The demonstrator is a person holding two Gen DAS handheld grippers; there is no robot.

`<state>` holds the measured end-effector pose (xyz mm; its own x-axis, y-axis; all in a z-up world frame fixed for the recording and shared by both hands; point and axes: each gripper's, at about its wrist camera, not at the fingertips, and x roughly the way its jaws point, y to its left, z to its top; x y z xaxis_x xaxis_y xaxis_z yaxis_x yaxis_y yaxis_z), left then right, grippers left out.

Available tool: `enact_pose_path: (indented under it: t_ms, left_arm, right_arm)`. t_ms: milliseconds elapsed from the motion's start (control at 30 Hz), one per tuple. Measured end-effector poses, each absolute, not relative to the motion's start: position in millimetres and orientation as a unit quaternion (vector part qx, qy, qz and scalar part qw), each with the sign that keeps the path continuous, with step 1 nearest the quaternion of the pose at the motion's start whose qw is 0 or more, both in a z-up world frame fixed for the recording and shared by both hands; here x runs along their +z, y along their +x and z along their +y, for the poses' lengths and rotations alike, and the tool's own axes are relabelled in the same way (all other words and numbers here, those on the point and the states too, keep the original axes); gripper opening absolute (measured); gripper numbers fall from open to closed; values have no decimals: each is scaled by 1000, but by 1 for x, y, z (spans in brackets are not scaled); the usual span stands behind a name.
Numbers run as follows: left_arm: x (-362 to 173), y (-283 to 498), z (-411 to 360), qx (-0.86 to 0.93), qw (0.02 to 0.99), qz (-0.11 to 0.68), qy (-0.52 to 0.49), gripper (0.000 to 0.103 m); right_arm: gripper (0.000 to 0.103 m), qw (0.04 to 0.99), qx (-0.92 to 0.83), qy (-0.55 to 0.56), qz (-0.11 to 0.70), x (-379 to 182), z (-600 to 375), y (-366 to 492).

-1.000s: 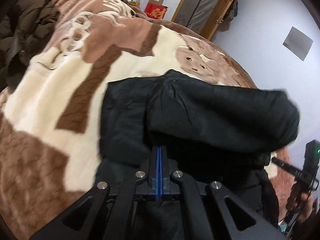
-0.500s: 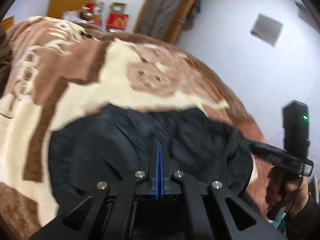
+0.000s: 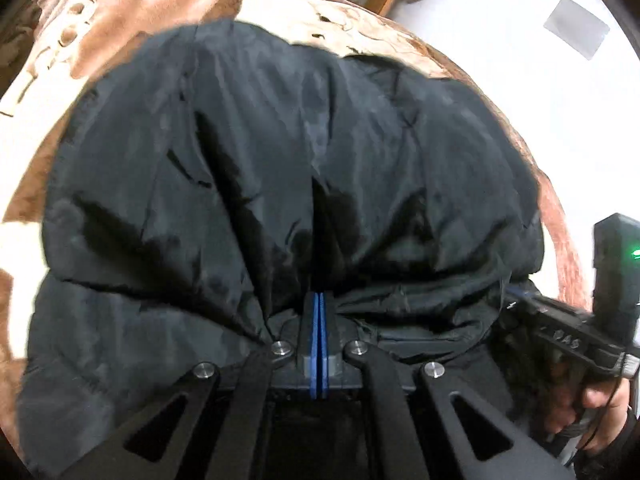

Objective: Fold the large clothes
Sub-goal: 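Lift the hem with both tools and fold it toward the hood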

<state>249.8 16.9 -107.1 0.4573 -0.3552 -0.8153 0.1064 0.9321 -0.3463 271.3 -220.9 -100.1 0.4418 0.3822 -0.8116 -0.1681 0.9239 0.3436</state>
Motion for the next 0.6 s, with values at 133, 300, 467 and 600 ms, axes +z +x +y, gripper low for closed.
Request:
enact_pose_path:
  t_ms: [133, 300, 467, 600]
  left_arm:
    - [-74, 231, 27, -139, 859, 476, -127, 1]
    - [-43, 262, 43, -102, 890, 423, -137, 1]
    - [-77, 302, 79, -38, 879, 445, -166, 1]
    - [-105, 302, 87, -52, 869, 451, -195, 1]
  right_arm:
    - [7, 876, 162, 104, 442, -54, -232, 261]
    - [7, 901, 142, 113, 393, -32, -236, 295]
    - [7, 877, 103, 141, 447, -86, -256, 338]
    - [4, 881, 102, 129, 443, -98, -262, 335]
